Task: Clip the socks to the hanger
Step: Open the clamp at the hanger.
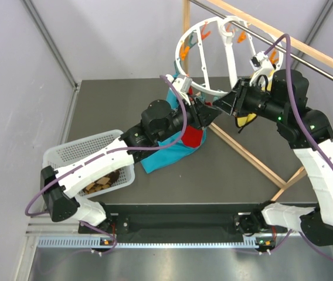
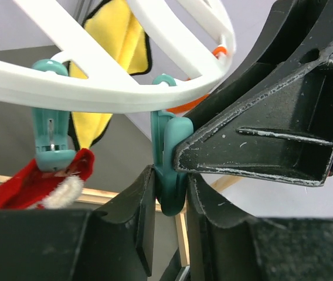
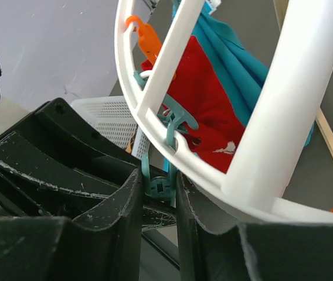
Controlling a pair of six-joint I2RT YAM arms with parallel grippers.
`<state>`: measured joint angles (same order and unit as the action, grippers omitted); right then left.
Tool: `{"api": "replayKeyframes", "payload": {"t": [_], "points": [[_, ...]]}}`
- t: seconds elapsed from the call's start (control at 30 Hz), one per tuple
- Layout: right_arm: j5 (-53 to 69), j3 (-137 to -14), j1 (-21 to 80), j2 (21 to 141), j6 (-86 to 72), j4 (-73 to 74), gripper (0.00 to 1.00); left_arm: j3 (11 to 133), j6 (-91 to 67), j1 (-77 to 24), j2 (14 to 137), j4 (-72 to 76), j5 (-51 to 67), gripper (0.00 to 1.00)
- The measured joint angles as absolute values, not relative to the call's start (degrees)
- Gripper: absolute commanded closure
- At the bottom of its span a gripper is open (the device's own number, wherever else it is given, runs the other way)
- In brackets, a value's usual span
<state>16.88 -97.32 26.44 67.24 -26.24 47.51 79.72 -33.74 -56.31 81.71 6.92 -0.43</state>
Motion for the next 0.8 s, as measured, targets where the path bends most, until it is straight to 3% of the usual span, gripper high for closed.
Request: {"api": "replayKeyframes", "payload": {"t": [0.07,0.3,0.43,0.8], "points": [[16.6,-96.8,26.4,67.0,-26.2,47.0,0.88,79.9,-33.9,-56.3,82.0,7.1,-0.1,1.0],[16.3,-93.8,26.3,65.3,-26.8,44.1,0.61,79.9,-34.2,-56.2,82.1,7.1,0.2,1.0],[16.7,-93.2,26.4,65.0,-27.2,42.9,0.52,79.9,-34.3,-56.2,82.2,7.4,0.4,1.0],[16.6,-92.2,26.4,64.9,-27.6,41.6,0.49,79.9,-34.4,-56.2,83.0,7.4,0.2,1.0]]}}
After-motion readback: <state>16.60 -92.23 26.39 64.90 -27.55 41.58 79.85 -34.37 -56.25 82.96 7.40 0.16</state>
